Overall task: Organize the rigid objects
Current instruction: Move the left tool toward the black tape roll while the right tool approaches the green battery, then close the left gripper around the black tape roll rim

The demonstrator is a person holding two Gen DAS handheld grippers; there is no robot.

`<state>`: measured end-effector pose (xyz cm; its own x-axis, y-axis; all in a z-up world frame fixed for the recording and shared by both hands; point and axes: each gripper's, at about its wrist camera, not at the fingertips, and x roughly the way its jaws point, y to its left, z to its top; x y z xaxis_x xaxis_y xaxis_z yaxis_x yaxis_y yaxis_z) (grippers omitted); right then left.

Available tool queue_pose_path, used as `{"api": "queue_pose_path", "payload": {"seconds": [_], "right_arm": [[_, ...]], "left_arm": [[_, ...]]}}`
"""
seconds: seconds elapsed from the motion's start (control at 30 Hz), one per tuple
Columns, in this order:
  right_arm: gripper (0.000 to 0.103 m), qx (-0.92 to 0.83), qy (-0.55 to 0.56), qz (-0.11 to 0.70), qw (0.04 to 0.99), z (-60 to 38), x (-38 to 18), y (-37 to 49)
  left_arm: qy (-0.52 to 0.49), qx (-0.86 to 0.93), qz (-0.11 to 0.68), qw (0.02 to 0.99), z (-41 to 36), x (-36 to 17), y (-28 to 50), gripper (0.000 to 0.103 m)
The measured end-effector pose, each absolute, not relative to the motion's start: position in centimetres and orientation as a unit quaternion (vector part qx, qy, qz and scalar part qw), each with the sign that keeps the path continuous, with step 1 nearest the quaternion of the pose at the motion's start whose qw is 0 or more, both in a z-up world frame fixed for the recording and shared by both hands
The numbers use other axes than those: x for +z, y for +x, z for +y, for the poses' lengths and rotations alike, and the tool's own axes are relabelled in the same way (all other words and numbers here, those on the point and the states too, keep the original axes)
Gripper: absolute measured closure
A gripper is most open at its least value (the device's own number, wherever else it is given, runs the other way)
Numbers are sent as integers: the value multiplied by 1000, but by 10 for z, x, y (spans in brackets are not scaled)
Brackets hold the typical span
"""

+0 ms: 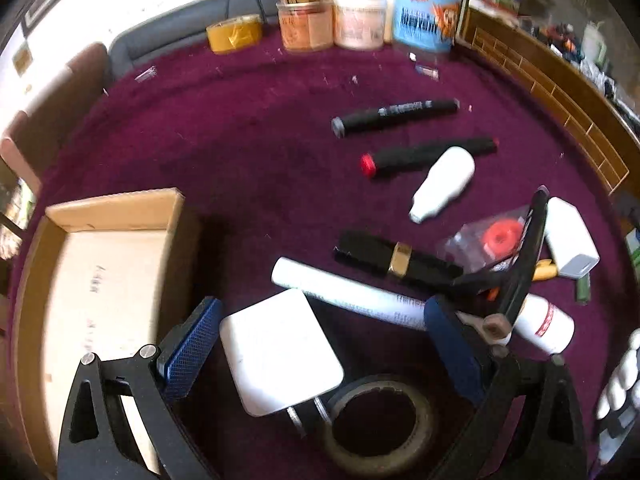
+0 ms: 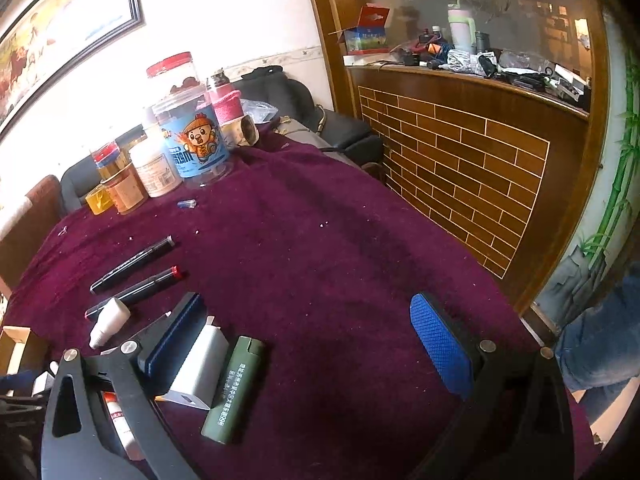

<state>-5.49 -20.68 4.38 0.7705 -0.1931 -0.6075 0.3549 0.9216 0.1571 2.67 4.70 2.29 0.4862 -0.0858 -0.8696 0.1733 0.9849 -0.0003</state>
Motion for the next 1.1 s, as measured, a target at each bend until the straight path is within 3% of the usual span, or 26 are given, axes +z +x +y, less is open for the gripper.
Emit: {"api": "queue_pose_path", "payload": {"seconds": [0.13,0.2,0.27,0.5,0.93,1.03,1.1], "right_arm": [[1,-147,130,315,929,-207,41,-52],[1,-146,129,318,928,-206,41,-51],[1,-145,131,319,927,-207,40,-51],[1,-140,141,325,925,-210,38,-50],[1,-142,143,331,922,-210,36,-48],[1,-142,143,332,922,-210,35,-48],[1,-144,144,333,921,-211,35,-48]], "left_arm": [[45,-127,526,840,44,24,13,16],[35,-171,545,820,47,24,-2,30],[18,-198,537,820,57,35,-18,35],[-6,-179,498,849,89,70,-48,34],[80,-142,504,848,53,27,-51,38],[59,-136,502,852,57,25,-50,50],[52,-126,493,859,60,25,-49,80]]}}
